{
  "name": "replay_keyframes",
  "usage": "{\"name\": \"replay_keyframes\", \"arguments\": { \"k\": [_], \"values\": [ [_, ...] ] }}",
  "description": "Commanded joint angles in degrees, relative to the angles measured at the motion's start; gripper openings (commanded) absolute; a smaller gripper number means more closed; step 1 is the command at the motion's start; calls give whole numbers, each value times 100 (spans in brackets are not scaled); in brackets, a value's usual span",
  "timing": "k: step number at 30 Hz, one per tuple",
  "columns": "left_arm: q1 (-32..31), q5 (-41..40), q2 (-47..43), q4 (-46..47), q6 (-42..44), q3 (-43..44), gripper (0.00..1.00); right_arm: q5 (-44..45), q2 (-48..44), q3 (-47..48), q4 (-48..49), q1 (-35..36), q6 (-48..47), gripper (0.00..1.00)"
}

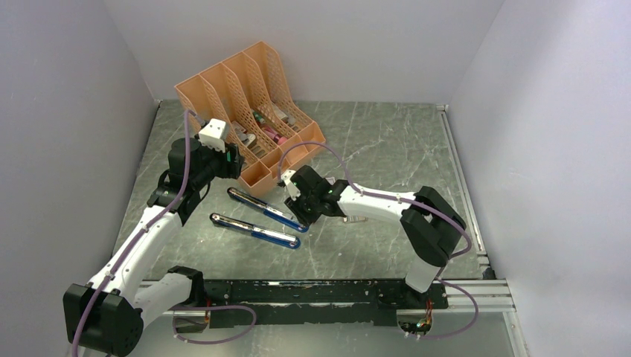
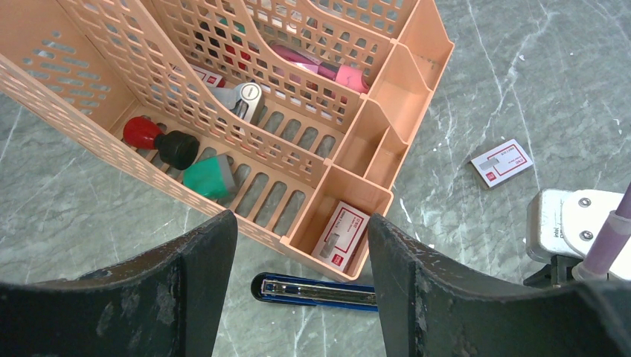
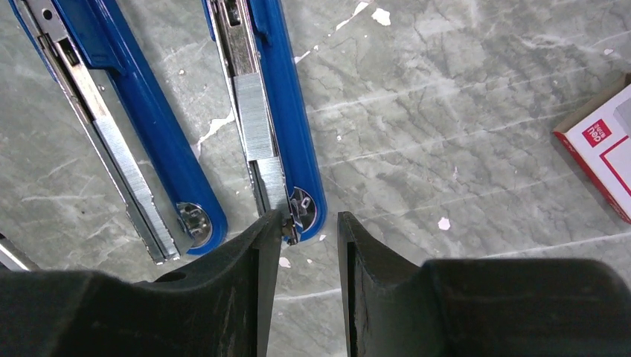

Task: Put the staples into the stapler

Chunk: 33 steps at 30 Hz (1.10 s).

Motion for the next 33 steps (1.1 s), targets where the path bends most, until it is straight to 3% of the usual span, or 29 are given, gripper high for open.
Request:
{"name": "replay_keyframes", "arguments": {
  "k": [1, 7, 14, 17, 22, 33],
  "values": [
    [59, -52, -14, 62, 62, -21, 70, 16, -61, -100, -369, -4, -54, 38],
    [64, -59, -17, 48, 55, -17, 70, 6, -145, -16, -174, -3, -54, 38],
    [59, 239, 125, -37, -258, 66, 70, -91, -309, -90, 687, -10, 13, 38],
    [59, 527, 159, 62, -896, -2, 82, 20, -273, -179, 880, -20, 0, 38],
    [39, 779, 27, 529, -1782, -529, 90, -66, -323, -475, 1092, -60, 20, 38],
    [-876, 33, 131, 525, -2382, -1064, 86, -240, -304, -832, 1386, -119, 142, 38]
  ]
}}
